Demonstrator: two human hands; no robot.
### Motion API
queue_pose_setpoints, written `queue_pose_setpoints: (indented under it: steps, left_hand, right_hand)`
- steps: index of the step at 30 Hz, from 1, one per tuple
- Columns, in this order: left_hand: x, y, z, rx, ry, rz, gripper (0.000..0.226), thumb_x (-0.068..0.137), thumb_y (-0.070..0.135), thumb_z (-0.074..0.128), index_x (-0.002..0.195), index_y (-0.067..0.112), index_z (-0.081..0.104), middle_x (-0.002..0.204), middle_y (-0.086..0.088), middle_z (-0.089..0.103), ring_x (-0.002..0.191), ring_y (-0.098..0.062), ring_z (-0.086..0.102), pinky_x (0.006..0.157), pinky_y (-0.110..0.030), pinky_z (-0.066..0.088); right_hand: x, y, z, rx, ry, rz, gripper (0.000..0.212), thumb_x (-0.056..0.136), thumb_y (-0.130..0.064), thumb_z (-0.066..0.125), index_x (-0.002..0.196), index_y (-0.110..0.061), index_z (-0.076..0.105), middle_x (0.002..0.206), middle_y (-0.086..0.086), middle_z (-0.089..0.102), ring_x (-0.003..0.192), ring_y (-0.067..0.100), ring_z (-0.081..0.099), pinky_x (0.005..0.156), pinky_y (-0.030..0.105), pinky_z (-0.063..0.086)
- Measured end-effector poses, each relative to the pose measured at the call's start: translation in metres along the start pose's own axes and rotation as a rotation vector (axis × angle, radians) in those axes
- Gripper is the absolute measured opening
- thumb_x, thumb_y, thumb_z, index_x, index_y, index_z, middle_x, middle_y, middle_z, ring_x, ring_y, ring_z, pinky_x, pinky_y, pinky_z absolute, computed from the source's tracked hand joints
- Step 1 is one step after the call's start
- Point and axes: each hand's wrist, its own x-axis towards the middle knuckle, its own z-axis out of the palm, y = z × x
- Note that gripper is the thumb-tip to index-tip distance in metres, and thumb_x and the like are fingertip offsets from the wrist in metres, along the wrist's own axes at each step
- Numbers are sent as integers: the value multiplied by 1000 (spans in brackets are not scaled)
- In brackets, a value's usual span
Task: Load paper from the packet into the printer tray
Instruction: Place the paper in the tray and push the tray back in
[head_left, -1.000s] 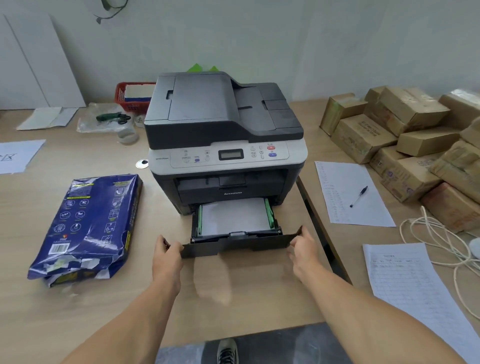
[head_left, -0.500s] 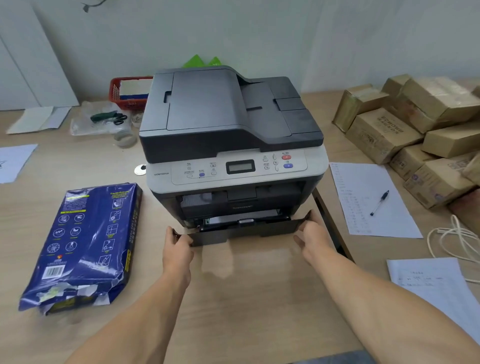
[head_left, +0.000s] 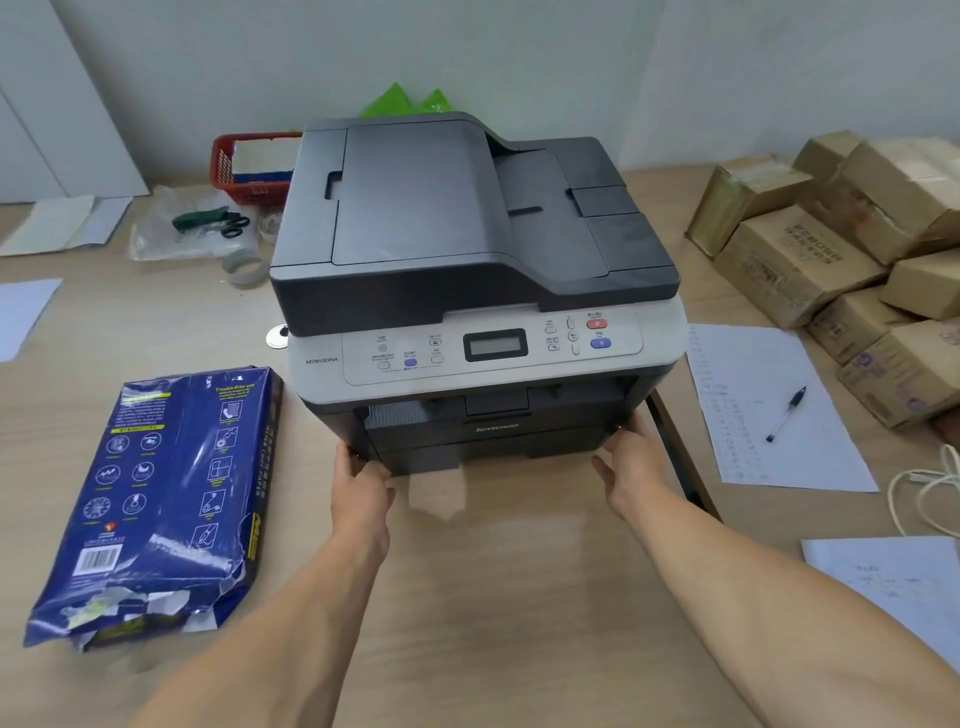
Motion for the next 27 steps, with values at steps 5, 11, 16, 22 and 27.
queue_pose_setpoints:
  steps: [5, 11, 16, 22, 27]
  left_hand:
    - [1, 0, -3, 6, -14, 0, 56, 85, -6, 40, 108, 41, 61, 105, 12, 63, 91, -14, 49, 87, -36, 42]
    - [-4, 9, -2, 67, -31, -12, 51, 87, -3, 40, 112, 38, 57, 120, 9, 60, 106, -18, 49, 101, -42, 43]
    - [-15, 19, 1, 79, -4, -36, 58, 90, -3, 39, 136, 29, 53, 128, 7, 58, 114, -19, 47, 107, -44, 44]
    - [-36, 16, 8, 81, 12, -20, 55, 91, -2, 41, 137, 28, 51, 121, 5, 59, 107, -21, 50, 98, -40, 47]
    - [-57, 8, 6, 304, 48, 70, 45, 89, 8, 45, 131, 22, 52, 102, 4, 62, 85, -21, 54, 89, -41, 48]
  right_hand:
    - [-1, 0, 2, 1, -5, -11, 73, 92, 11, 33, 144, -40, 44, 140, -6, 53, 117, 17, 47, 106, 49, 46]
    - [-4, -9, -4, -54, -64, 23, 70, 95, 7, 30, 144, -40, 42, 131, -5, 53, 112, 20, 48, 104, 48, 48]
    - [-18, -18, -10, -79, -117, 21, 63, 96, 6, 27, 145, -31, 42, 118, -2, 52, 99, 20, 50, 104, 49, 47]
    - [-31, -23, -21, -161, -157, -26, 62, 95, 1, 28, 148, -29, 40, 134, 4, 53, 106, 21, 47, 108, 51, 44]
    - [-35, -23, -33, -320, -223, -114, 59, 96, -3, 32, 149, -28, 37, 146, 1, 49, 126, 25, 45, 111, 52, 42]
